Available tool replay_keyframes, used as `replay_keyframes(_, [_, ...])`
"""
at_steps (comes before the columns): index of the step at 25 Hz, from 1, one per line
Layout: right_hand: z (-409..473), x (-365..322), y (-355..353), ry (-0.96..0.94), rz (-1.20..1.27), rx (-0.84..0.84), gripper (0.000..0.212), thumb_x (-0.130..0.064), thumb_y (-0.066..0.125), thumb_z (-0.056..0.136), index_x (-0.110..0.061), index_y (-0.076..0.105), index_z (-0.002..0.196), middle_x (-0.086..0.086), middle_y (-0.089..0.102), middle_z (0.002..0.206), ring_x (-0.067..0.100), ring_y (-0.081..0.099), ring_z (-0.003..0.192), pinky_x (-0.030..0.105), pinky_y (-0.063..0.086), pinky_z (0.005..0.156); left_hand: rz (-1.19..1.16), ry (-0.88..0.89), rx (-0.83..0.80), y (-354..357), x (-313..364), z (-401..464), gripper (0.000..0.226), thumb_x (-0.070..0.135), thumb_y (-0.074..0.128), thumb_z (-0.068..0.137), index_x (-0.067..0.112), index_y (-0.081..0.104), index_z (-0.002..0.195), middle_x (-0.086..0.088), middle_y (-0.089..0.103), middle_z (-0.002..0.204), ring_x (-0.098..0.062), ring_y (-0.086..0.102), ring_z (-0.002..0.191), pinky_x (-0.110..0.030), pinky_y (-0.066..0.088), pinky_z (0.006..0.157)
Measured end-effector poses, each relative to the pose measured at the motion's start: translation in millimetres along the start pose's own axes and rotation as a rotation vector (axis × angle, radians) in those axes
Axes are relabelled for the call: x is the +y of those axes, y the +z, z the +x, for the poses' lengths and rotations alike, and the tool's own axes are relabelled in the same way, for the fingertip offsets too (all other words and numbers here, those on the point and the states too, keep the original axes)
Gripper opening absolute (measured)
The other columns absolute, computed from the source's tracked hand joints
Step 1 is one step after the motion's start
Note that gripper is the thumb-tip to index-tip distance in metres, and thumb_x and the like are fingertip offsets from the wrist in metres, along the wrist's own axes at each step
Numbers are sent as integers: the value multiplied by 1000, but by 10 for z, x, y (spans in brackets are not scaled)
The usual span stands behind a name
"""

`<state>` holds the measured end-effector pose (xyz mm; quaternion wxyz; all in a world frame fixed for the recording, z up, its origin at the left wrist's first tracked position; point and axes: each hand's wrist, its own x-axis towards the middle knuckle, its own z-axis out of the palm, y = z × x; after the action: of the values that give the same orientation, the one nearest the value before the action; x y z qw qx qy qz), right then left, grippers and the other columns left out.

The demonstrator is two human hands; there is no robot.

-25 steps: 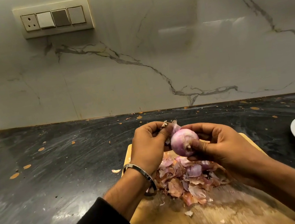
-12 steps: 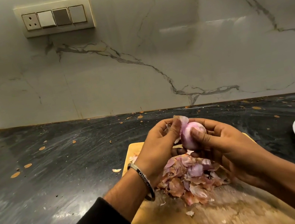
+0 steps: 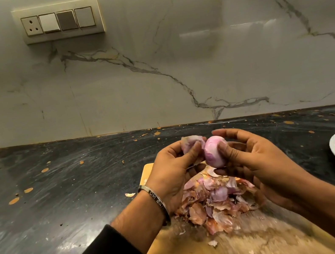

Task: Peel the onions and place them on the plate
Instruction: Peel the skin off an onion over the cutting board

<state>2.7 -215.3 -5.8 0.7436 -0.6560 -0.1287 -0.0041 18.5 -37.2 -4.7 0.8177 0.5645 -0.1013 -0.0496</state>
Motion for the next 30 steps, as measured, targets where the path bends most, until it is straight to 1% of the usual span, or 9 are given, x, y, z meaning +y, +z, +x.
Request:
replay_keyframes(2, [-8,8,24,26,33,-34,39,-25,67,82,-22,67,122,11,74,109,31,73,98,35,62,76,71,32,89,-10,-22,23,11,7,64,88,9,73,96,-4,73,83,-8,68,70,-19,55,60])
replay_keyframes(8, [-62,3,95,-10,-48,-54,43,-28,77,74,-20,70,115,8,75,104,27,75,92,32,61,74,87,85,125,7,-56,24,15,2,60,91,9,72,85,-5,73,78,-16,69,73,-28,59,66])
replay_keyframes(12, [-23,-63,133,120,201,-29,27,-20,53,99,-10,67,120,20,73,110,34,74,96,35,62,70,-68,51,53,23,33,6,15,2,55,93,6,68,86,-1,66,66,-6,60,54,-17,53,52])
replay_keyframes(15, [-14,-90,115,162,301,33,34,-18,39,105,-3,67,117,26,72,109,38,73,94,37,63,66,-127,6,15,21,91,-13,15,4,50,97,7,64,94,-3,59,73,-7,52,58,-16,49,52])
replay_keyframes(19, [6,-85,72,135,186,149,33,-25,41,105,-8,68,114,23,73,106,34,75,90,34,64,66,433,25,-34,73,121,-98,22,15,39,104,16,58,94,2,49,78,-8,42,65,-21,37,58])
replay_keyframes(22, [11,-60,47,112,94,193,29,-28,45,104,-13,69,113,19,73,106,32,74,92,33,63,67,863,96,-76,118,89,-145,34,39,37,103,16,54,86,3,49,78,-8,43,67,-27,38,63])
replay_keyframes(25, [1,-54,44,87,71,194,28,-31,48,103,-15,70,110,14,75,98,27,75,89,32,63,67,879,157,-65,115,78,-145,32,36,40,103,12,57,90,-2,57,80,-11,49,69,-36,45,69])
replay_keyframes(27, [2,-52,60,73,52,186,27,-32,50,102,-15,71,107,9,76,93,20,74,81,31,62,66,795,166,-55,122,79,-143,23,37,52,98,16,56,105,-2,64,92,-9,53,74,-27,46,67])
replay_keyframes(30, [-7,-35,84,73,-16,143,34,-44,56,94,-15,71,104,6,76,87,19,73,78,31,61,66,885,228,-51,120,26,-154,42,53,58,85,20,51,110,9,59,87,1,53,70,-15,43,59])
